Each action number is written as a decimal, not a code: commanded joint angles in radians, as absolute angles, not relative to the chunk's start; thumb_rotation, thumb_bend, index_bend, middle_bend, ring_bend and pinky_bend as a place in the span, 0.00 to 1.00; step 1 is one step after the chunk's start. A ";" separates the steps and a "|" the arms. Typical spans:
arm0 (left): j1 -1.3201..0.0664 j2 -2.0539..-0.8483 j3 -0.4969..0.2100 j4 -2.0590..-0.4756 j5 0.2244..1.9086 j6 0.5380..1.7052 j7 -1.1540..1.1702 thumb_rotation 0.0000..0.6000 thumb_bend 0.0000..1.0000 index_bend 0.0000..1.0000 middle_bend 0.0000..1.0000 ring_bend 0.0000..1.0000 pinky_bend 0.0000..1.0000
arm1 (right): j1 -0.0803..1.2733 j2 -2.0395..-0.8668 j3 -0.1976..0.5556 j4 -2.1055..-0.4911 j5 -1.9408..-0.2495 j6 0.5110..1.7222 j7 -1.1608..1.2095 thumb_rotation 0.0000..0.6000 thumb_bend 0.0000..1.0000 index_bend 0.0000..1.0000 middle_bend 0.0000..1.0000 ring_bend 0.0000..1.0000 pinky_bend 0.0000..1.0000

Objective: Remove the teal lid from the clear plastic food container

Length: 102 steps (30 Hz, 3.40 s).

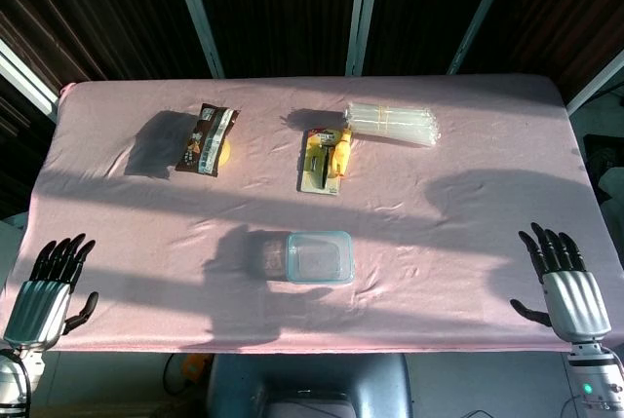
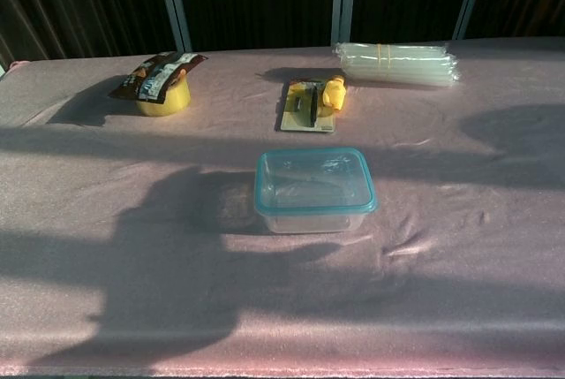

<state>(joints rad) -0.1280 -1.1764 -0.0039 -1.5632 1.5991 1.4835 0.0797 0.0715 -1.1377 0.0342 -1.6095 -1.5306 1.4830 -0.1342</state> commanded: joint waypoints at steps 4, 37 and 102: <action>-0.154 -1.177 0.015 -1.561 1.638 1.450 0.034 1.00 0.36 0.00 0.00 0.00 0.00 | 0.066 -1.136 0.028 -1.611 -1.535 1.485 -0.138 1.00 0.15 0.00 0.00 0.00 0.00; -0.675 -1.654 -0.146 -1.487 1.596 0.969 -0.048 1.00 0.28 0.00 0.00 0.00 0.00 | 0.080 -1.097 0.009 -1.615 -1.541 1.430 -0.064 1.00 0.15 0.00 0.00 0.00 0.00; -0.837 -1.958 -0.094 -1.104 1.554 1.024 -0.111 1.00 0.28 0.00 0.41 0.38 0.39 | 0.328 -1.254 0.040 -1.440 -1.662 1.205 0.059 1.00 0.22 0.36 0.00 0.00 0.00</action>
